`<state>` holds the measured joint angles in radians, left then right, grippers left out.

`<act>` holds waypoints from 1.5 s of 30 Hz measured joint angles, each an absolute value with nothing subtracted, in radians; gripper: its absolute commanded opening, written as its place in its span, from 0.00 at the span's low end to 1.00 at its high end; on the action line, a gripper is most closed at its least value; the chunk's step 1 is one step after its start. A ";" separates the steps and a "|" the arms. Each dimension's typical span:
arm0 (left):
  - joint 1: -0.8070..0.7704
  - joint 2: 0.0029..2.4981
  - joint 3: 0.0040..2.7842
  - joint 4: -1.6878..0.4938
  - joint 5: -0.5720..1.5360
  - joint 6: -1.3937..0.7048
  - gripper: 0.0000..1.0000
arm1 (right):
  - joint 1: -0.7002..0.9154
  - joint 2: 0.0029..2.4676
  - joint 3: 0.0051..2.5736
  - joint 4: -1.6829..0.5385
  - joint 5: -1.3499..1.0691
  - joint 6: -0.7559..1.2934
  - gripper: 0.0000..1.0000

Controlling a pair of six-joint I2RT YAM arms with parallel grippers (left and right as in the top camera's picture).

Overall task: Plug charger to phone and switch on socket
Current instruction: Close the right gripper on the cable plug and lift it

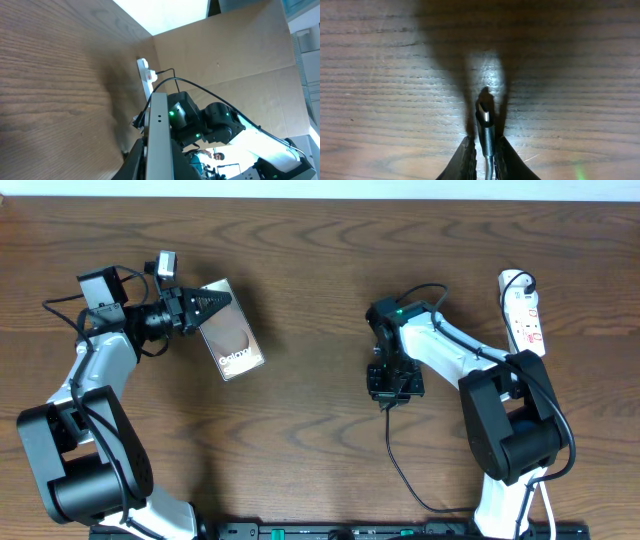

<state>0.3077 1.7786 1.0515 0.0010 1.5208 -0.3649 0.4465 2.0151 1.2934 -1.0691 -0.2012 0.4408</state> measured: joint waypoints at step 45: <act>0.308 1.779 1.052 0.001 1.521 -0.365 0.07 | 0.453 2.016 1.296 -0.976 -0.776 -0.034 0.01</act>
<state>0.3077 1.7786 1.0515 0.0010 1.5208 -0.3649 0.4534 2.0159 1.2961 -0.9764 -0.7765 -0.0338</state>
